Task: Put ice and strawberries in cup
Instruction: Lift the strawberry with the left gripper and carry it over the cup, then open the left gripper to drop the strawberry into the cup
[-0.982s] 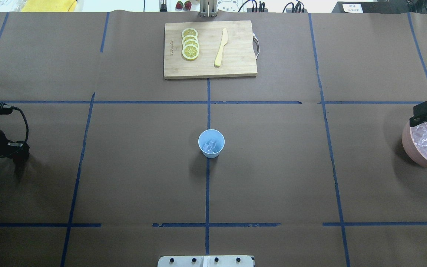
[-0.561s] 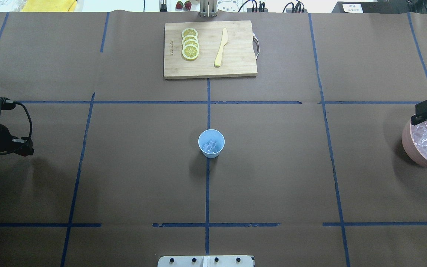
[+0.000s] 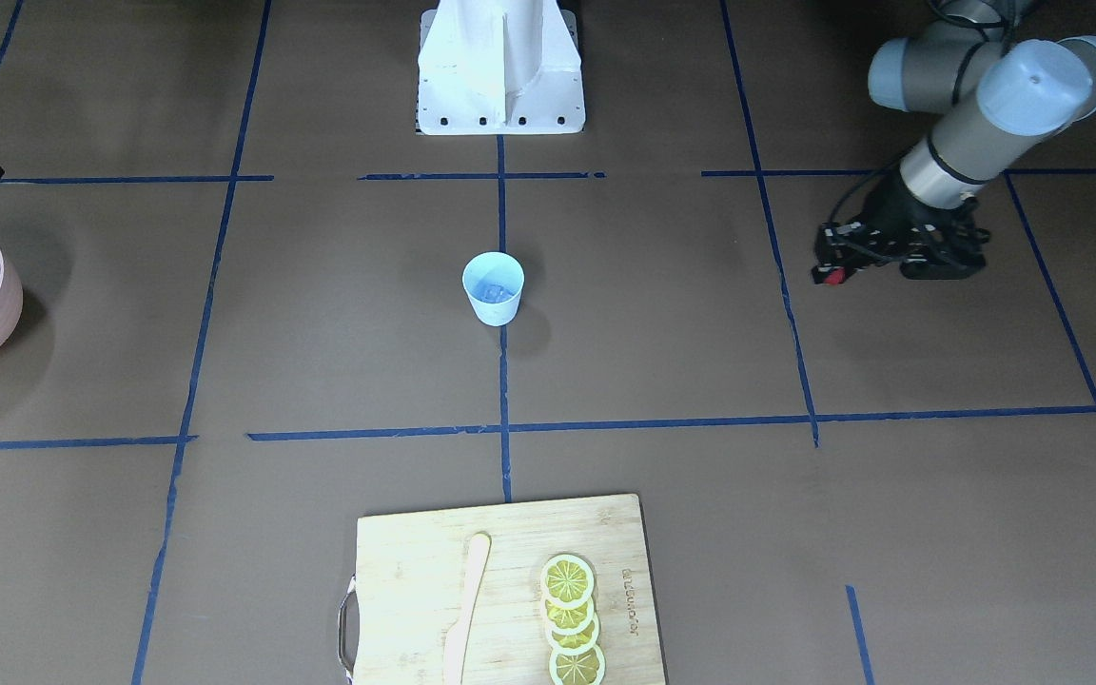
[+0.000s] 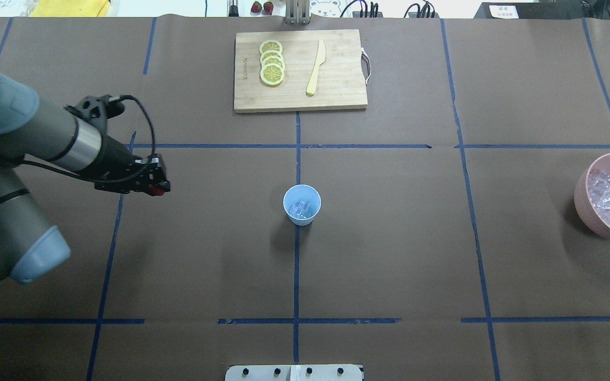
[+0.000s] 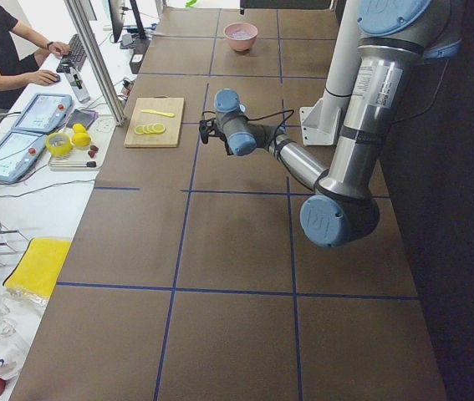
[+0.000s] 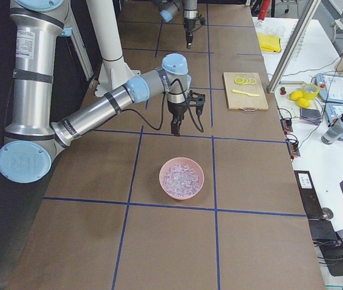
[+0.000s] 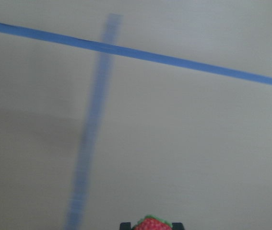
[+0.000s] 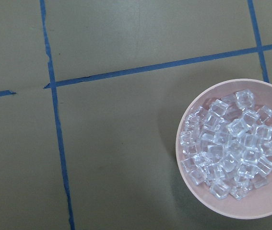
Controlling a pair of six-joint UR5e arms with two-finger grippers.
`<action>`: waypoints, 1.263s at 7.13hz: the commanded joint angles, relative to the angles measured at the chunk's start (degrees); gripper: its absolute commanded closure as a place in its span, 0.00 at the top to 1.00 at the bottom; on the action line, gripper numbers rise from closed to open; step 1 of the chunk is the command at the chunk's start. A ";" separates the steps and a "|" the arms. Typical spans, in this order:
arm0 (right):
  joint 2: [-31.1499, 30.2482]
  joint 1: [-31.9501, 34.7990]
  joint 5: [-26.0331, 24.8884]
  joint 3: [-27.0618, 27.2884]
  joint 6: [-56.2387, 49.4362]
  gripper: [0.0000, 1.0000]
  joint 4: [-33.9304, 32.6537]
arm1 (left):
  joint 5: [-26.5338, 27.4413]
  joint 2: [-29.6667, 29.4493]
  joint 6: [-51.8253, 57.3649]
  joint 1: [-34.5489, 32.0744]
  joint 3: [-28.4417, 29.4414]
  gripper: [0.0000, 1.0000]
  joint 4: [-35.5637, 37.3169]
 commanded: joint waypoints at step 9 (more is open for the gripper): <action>-1.34 10.84 4.51 -4.54 -19.30 1.00 -4.42 | 17.29 -26.41 -7.33 12.29 14.58 0.17 12.27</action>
